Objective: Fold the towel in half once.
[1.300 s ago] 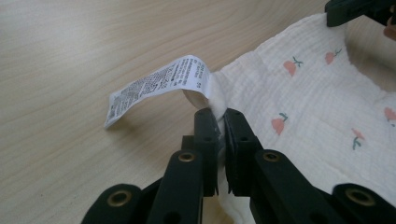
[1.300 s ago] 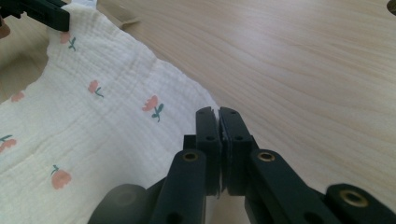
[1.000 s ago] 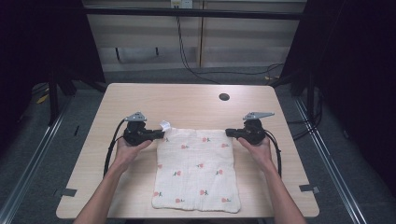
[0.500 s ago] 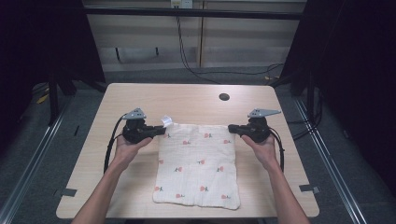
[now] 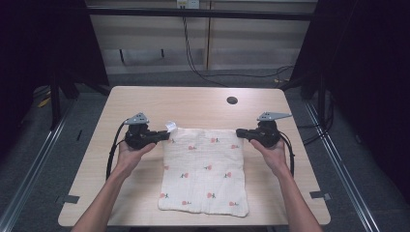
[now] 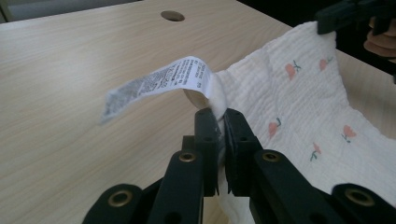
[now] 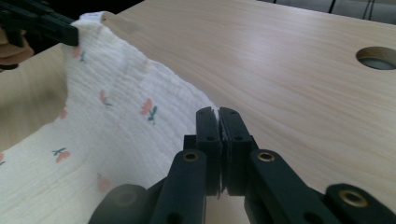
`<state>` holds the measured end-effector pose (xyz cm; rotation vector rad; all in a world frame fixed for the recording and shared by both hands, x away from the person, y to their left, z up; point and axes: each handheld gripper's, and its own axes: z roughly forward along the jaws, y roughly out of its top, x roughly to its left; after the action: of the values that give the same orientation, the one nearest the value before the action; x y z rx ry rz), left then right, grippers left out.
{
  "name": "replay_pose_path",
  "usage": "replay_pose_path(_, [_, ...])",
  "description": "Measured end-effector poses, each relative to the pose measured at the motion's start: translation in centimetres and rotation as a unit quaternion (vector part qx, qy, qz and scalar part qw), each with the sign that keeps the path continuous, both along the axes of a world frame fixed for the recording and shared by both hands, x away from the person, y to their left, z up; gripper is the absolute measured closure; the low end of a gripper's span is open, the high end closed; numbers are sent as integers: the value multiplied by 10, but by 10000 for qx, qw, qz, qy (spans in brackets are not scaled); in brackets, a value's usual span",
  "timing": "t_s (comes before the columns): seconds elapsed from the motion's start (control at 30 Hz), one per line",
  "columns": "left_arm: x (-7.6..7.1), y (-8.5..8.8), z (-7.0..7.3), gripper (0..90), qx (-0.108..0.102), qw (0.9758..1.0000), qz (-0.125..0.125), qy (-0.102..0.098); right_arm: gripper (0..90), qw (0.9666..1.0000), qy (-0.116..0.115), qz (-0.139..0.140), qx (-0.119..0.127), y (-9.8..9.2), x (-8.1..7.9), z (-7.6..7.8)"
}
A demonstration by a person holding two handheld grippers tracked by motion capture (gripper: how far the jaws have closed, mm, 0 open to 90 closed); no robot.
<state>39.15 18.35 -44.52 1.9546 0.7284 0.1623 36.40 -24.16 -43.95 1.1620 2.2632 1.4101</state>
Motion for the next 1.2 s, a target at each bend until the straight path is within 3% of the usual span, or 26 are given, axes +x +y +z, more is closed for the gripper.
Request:
replay_pose_path(0.1, [1,1,2,854,-172,9998,94,-42,879,9999,-127,-28,82,3,2,5])
replay_pose_path(0.17, [1,2,2,855,-194,9998,9,31,879,9998,-175,22,115,5,2,6])
replay_pose_path(0.27, [-1,2,-3,854,-49,9998,-141,117,879,9998,-98,92,122,4,0,3])
replay_pose_path(0.33, [-3,4,-3,854,-76,9997,-149,176,879,9998,-29,103,155,3,-3,0])
replay_pose_path(0.47, [-15,6,-1,854,-17,9992,-312,233,879,9997,42,241,0,1,-12,1])
replay_pose_path(0.53, [-22,7,-1,854,64,9991,-370,196,879,9995,40,307,-75,1,-17,4])
replay_pose_path(0.6, [-27,10,1,855,19,9990,-400,175,879,9993,37,362,0,0,-22,7])
replay_pose_path(0.7, [-34,13,6,855,31,9993,-370,63,879,9990,11,439,-74,1,-29,10])
replay_pose_path(0.97, [-45,17,3,855,47,9992,-392,57,879,9980,7,614,-173,4,-44,11])
replay_pose_path(1.2, [-60,16,13,855,94,9989,-435,-170,879,9977,-23,678,-50,1,-57,20])
